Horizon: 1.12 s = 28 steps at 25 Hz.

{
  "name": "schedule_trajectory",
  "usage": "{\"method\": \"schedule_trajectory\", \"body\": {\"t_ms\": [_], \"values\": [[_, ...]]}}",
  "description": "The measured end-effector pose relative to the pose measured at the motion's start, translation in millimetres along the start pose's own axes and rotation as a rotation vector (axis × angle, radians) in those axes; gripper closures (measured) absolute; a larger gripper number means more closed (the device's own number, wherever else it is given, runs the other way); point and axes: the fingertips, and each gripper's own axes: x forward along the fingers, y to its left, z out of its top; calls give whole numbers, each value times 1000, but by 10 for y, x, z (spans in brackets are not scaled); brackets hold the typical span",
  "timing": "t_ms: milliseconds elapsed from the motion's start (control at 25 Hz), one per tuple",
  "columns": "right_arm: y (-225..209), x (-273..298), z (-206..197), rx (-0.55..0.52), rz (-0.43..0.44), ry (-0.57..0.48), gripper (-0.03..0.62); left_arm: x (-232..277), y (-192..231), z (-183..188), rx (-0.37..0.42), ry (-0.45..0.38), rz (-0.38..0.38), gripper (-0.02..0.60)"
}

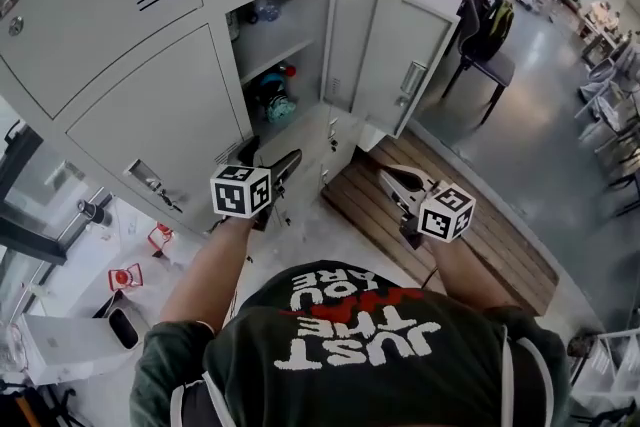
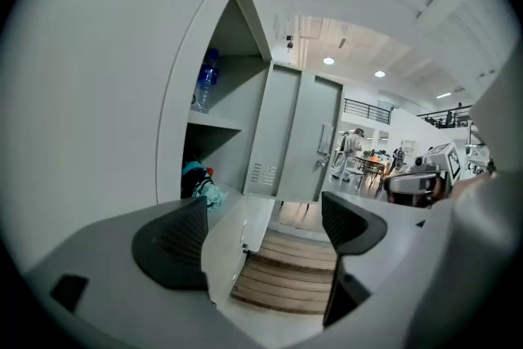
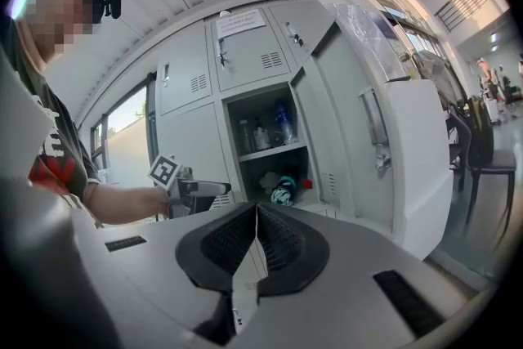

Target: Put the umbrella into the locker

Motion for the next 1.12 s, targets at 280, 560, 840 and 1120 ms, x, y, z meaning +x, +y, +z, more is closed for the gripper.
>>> {"method": "schedule_trajectory", "body": {"t_ms": [280, 560, 840, 1120], "values": [[361, 232, 142, -4, -58, -36, 559, -632, -65, 124, 30, -34, -170, 212], [746, 460, 182, 10, -131, -65, 559, -1102, 40, 172, 60, -62, -316, 339], [1047, 609, 81, 31, -224, -76, 559, -1382, 113, 126, 83, -83, -436, 423], [1259, 583, -96, 55, -275, -61, 559, -1503, 75, -59, 54, -84, -540, 490]]}}
